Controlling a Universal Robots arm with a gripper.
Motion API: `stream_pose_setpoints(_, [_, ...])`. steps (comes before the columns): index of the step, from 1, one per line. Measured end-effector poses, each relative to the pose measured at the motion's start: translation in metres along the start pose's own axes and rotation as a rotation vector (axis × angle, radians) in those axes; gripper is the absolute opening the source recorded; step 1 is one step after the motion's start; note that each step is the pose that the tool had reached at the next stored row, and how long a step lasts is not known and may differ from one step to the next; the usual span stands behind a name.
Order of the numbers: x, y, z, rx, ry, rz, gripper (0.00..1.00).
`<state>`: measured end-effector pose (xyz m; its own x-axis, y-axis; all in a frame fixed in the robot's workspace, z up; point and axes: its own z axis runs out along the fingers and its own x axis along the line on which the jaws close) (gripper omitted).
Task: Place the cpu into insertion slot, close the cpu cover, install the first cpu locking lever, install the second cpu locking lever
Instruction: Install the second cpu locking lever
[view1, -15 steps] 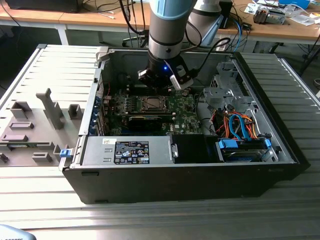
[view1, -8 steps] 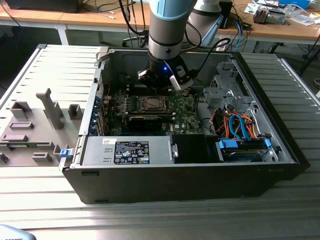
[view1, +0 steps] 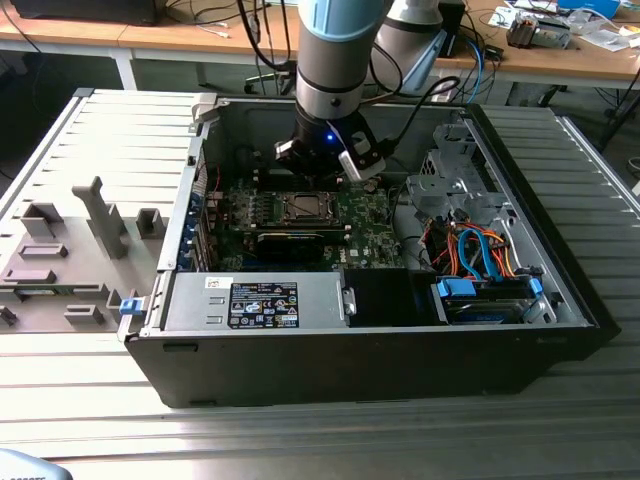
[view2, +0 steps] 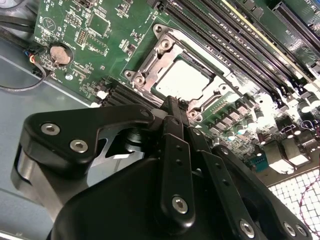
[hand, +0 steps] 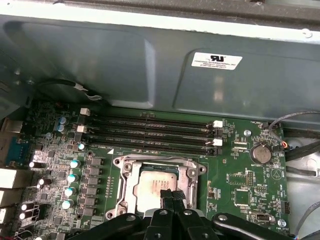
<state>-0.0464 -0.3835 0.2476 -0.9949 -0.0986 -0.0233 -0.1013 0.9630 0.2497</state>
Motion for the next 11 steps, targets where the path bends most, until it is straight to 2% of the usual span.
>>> stream_pose_setpoints(11, [0.0078, -0.0014, 0.0015, 0.0, 0.0002, 0.0, 0.11])
